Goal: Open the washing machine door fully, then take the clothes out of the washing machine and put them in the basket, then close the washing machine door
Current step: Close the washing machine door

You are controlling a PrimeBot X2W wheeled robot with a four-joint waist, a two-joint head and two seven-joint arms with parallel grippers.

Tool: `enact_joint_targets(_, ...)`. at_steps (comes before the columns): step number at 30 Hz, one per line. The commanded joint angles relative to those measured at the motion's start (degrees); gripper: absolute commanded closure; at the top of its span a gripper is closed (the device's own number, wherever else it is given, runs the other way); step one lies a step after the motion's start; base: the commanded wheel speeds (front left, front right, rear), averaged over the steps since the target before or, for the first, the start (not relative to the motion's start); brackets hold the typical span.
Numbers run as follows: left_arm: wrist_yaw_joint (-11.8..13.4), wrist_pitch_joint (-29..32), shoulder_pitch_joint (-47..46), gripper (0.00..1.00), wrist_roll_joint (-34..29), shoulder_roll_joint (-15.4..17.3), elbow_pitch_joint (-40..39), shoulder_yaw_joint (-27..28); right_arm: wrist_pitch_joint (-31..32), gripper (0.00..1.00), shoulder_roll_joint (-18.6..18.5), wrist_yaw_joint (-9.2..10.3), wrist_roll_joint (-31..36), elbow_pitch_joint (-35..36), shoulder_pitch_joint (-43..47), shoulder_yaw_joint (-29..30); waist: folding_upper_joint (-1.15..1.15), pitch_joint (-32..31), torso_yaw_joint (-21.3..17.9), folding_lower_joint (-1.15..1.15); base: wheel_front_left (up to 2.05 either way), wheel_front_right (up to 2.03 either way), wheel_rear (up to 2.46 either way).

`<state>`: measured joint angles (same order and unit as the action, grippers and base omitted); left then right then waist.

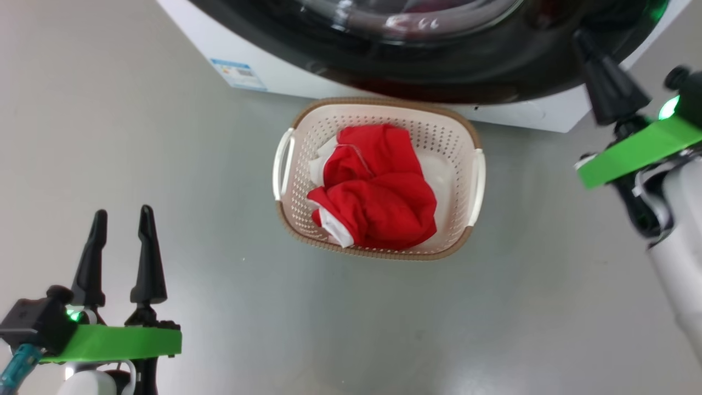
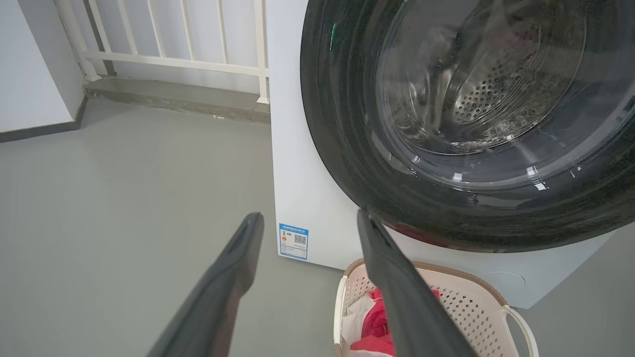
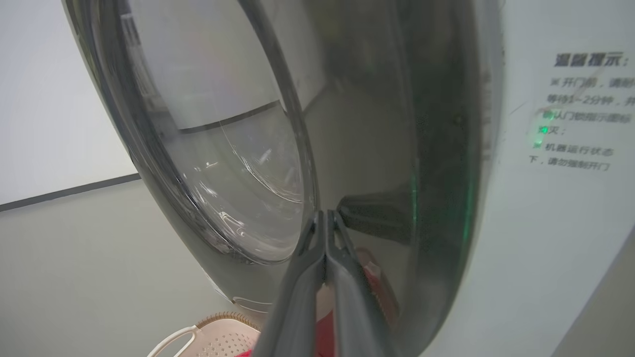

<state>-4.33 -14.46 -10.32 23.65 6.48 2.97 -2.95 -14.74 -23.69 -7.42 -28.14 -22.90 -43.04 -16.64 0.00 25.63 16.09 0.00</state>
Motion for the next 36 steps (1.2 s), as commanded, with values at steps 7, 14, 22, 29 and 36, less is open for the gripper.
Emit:
enact_joint_targets(7,-0.8,-0.5,-1.7,0.0,-1.0,0.3,-1.1,2.4,-0.3,1.0,-2.9,-0.07,-0.4,-1.1,-5.2,0.3,0.0,2.2,2.5,0.0,0.0,0.0,0.0)
enact_joint_targets(14,-1.3,-0.5,-1.8,0.0,-1.4,-0.7,-0.4,2.6,-0.3,1.0,-5.2,-0.07,-0.9,-3.9,-9.6,0.1,0.0,2.3,3.1,0.0,0.0,0.0,0.0)
enact_joint_targets(22,-1.9,-0.5,-1.5,0.0,-2.1,-1.4,0.5,2.9,-0.3,1.0,-5.0,-0.07,-1.3,-5.5,-9.3,-0.2,0.0,0.9,2.7,0.0,0.0,0.0,0.0)
enact_joint_targets(29,-2.1,-0.5,-1.5,0.0,-2.4,-1.2,1.0,3.2,-0.3,1.0,-4.0,-0.07,-1.1,-5.5,-7.2,-0.2,0.0,-0.4,1.9,0.0,0.0,0.0,0.0)
enact_joint_targets(36,-2.3,-0.5,-1.0,0.0,-2.7,-1.0,1.6,3.3,-0.3,0.09,-2.4,-0.07,-2.2,-4.6,-3.4,-1.4,0.0,-3.5,0.7,0.0,0.0,0.0,0.0)
